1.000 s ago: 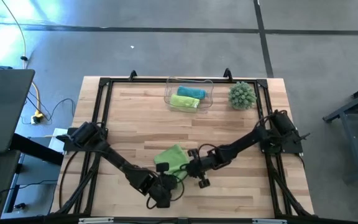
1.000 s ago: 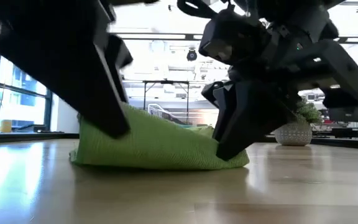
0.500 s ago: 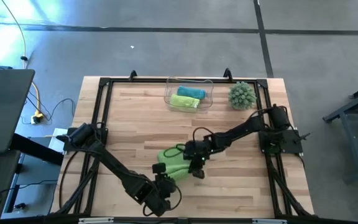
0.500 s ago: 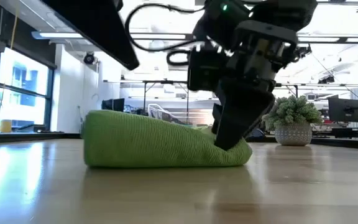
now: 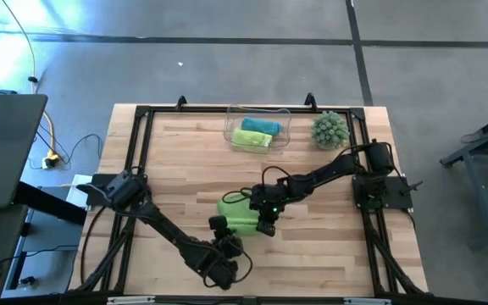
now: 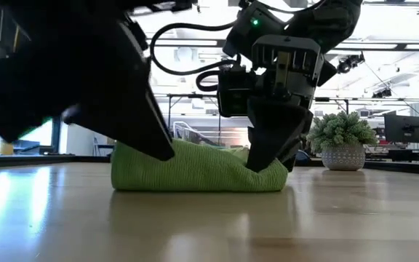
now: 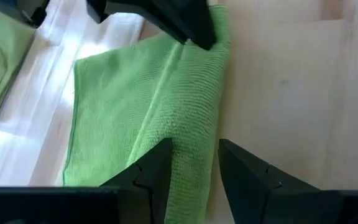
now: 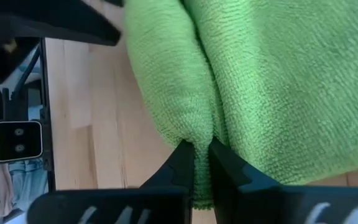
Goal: Roll microfiber towels into tight, uniform cylinder then place into a basket
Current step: Roll the green microfiber cloth
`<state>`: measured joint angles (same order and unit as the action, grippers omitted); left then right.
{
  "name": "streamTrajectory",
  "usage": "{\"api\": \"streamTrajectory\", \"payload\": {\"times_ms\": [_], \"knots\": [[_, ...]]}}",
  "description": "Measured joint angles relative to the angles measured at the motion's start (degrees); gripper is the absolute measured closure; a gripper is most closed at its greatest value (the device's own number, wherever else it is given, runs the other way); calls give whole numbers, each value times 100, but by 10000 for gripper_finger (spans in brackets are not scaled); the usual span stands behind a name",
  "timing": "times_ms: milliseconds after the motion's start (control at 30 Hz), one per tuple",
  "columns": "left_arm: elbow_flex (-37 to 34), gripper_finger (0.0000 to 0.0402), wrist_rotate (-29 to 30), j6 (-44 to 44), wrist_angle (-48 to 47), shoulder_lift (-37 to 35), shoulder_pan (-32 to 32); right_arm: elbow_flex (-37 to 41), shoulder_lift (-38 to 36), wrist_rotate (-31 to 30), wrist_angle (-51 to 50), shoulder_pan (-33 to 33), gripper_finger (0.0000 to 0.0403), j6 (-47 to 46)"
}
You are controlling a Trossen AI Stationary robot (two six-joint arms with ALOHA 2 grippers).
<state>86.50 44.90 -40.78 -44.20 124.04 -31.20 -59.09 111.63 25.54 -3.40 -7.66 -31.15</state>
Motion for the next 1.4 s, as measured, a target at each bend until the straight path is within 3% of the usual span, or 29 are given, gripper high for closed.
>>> {"api": "streamTrajectory", "payload": {"times_ms": [200, 367, 467, 767, 1067, 1267, 1400], "knots": [[2, 277, -104, 320, -65, 3, 139, -4, 0, 2, -15, 2, 391, 1], [7, 277, -981, 135, -332, 1, 302, -4, -2, 2, -15, 2, 391, 3], [-24, 277, -1191, -65, -400, -3, 360, -4, -2, 2, -13, 4, 391, 3], [-622, 308, -1614, -266, 469, -78, 314, -4, -2, 28, 63, 4, 389, 201], [-846, 355, -1714, -576, 730, -113, 298, 11, -422, -42, -61, 11, 298, 1212], [-857, 379, -1759, -560, 818, -117, 298, 11, -1296, -30, -1065, -81, 256, 1936], [-863, 386, -1777, -515, 861, -122, 300, 11, -1972, -925, -1853, -594, 254, 2261]]}}
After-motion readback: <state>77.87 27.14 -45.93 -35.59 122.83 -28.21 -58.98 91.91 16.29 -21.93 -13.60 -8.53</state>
